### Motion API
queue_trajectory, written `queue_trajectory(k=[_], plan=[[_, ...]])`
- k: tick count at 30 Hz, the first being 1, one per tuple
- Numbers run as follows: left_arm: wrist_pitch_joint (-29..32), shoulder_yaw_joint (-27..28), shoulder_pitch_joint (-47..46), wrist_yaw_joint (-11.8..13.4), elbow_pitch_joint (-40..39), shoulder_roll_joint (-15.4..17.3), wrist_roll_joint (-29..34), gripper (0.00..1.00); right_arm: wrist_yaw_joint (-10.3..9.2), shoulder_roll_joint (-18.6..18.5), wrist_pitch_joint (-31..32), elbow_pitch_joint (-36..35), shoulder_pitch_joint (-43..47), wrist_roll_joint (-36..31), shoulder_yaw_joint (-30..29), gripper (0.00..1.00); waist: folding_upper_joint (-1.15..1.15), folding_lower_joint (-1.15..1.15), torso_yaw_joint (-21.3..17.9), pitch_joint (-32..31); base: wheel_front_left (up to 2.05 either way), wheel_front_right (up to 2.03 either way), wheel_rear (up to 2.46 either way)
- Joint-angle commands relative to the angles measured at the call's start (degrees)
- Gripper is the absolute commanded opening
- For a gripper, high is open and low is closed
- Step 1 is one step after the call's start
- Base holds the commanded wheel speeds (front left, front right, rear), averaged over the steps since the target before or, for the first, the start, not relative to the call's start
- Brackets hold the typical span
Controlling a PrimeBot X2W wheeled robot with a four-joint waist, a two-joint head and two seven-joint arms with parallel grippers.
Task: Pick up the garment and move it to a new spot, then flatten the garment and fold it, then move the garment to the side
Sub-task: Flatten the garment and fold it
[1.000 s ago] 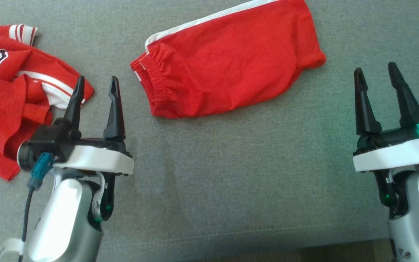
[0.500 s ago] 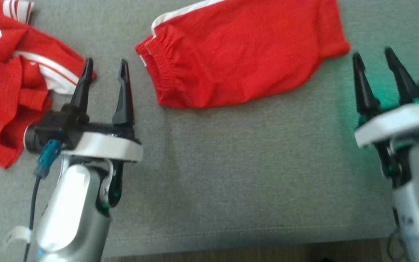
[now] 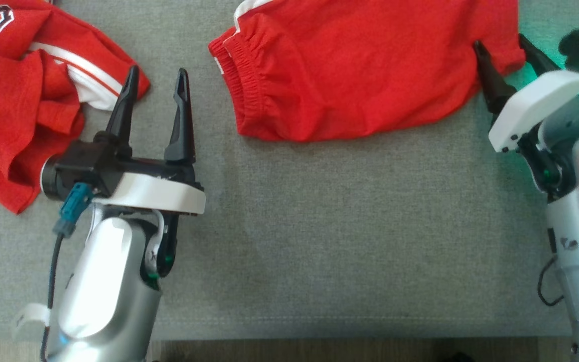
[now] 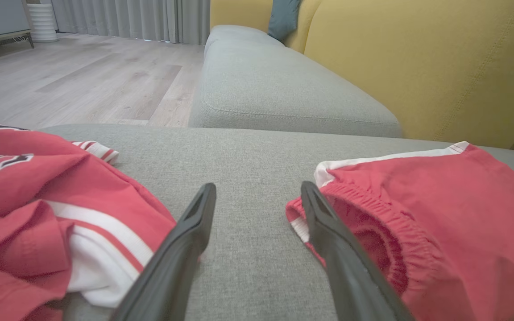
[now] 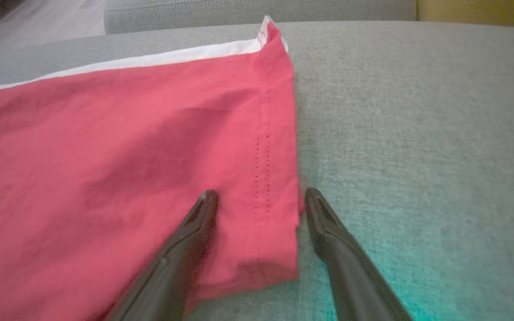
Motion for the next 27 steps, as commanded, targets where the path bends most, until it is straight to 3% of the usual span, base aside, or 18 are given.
queue_trajectory(k=[1,2,3,4,10,20,27], plan=[[-0.3,2.4,-1.5,-0.1,-1.5,0.6,0.6,1.0,-0.04,0.7,1.9,-0.7,0.5,0.4,1.0,1.0,0.0,0.0,0.0,0.0,0.0,0.0,0.0],[-0.3,2.5,-1.5,-0.2,-1.5,0.5,0.7,1.0,-0.04,0.9,2.9,-0.8,0.3,0.9,1.1,0.84,0.0,0.0,0.0,0.0,0.0,0.0,0.0],[-0.3,2.7,-1.5,-0.3,-1.5,0.4,0.8,1.0,-0.04,0.9,3.7,-0.9,0.2,1.2,1.1,0.47,0.0,0.0,0.0,0.0,0.0,0.0,0.0],[-0.3,2.8,-1.6,-0.4,-1.4,0.3,0.9,1.0,-0.04,1.1,4.8,-0.7,0.2,1.7,1.0,0.0,0.0,0.0,0.0,0.0,0.0,0.0,0.0],[-0.3,3.3,-1.6,-1.1,-1.2,-0.4,1.4,1.0,-0.04,1.3,6.4,-2.1,1.7,2.9,0.3,0.0,0.0,0.0,0.1,-0.4,0.0,0.0,0.0],[-0.3,3.8,1.5,-2.3,0.0,-0.4,2.6,1.0,-0.04,4.1,3.0,-9.3,15.0,1.9,-4.9,0.0,0.0,0.0,-1.3,-4.9,0.0,0.0,0.0],[-0.3,2.9,2.9,-3.2,1.2,-0.6,2.8,1.0,-0.04,3.9,2.5,-9.0,18.2,0.6,-7.9,0.0,0.0,0.0,-1.6,-7.0,0.0,0.0,0.0]])
